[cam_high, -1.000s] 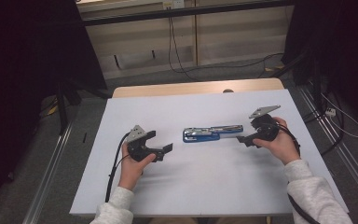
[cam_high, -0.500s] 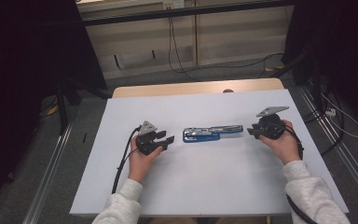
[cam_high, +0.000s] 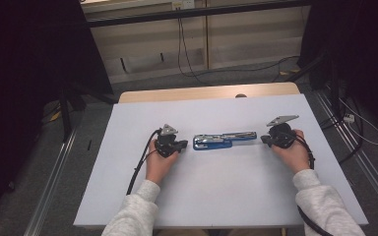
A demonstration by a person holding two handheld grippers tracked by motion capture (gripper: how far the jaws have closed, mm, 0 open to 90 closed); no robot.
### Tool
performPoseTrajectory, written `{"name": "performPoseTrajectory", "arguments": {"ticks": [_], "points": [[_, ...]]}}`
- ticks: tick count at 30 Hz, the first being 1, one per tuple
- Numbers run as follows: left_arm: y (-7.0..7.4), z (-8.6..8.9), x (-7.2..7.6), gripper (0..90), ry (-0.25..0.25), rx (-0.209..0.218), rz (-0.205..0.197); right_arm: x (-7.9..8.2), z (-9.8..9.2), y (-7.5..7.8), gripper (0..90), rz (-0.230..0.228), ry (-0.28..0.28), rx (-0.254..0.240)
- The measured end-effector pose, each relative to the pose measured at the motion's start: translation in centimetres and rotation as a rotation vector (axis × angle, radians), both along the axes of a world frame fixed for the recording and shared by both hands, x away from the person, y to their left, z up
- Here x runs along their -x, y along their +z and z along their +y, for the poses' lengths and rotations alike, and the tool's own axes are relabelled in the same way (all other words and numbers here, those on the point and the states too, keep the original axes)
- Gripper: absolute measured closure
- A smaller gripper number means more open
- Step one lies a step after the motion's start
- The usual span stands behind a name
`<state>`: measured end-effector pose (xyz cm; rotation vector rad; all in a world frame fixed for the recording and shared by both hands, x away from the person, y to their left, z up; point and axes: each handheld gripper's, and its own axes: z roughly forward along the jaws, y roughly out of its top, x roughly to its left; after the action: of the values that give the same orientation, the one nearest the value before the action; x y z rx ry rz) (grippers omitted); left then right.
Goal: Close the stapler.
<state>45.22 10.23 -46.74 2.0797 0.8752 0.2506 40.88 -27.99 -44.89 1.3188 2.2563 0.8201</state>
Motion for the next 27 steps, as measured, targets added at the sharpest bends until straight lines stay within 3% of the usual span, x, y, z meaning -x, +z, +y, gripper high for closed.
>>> {"name": "performPoseTrajectory", "arguments": {"ticks": [7, 18, 22, 27], "points": [[-0.1, -1.3, -0.4, 90.0, -0.031, -0.032, 0.005, -0.2, 0.3, -0.1, 90.0, -0.001, 0.009, -0.009], [-0.1, -1.5, -0.5, 89.8, -0.04, -0.04, 0.005, -0.4, 0.9, -0.3, 90.0, -0.006, 0.035, -0.001], [-0.1, -1.5, -0.6, 89.8, -0.038, -0.038, 0.005, -0.5, 1.0, -0.4, 90.0, 0.0, 0.042, -0.022], [-0.1, -1.5, -0.6, 90.0, -0.032, -0.038, 0.004, -0.6, 1.2, -0.2, 90.0, -0.027, 0.063, -0.051]]}}
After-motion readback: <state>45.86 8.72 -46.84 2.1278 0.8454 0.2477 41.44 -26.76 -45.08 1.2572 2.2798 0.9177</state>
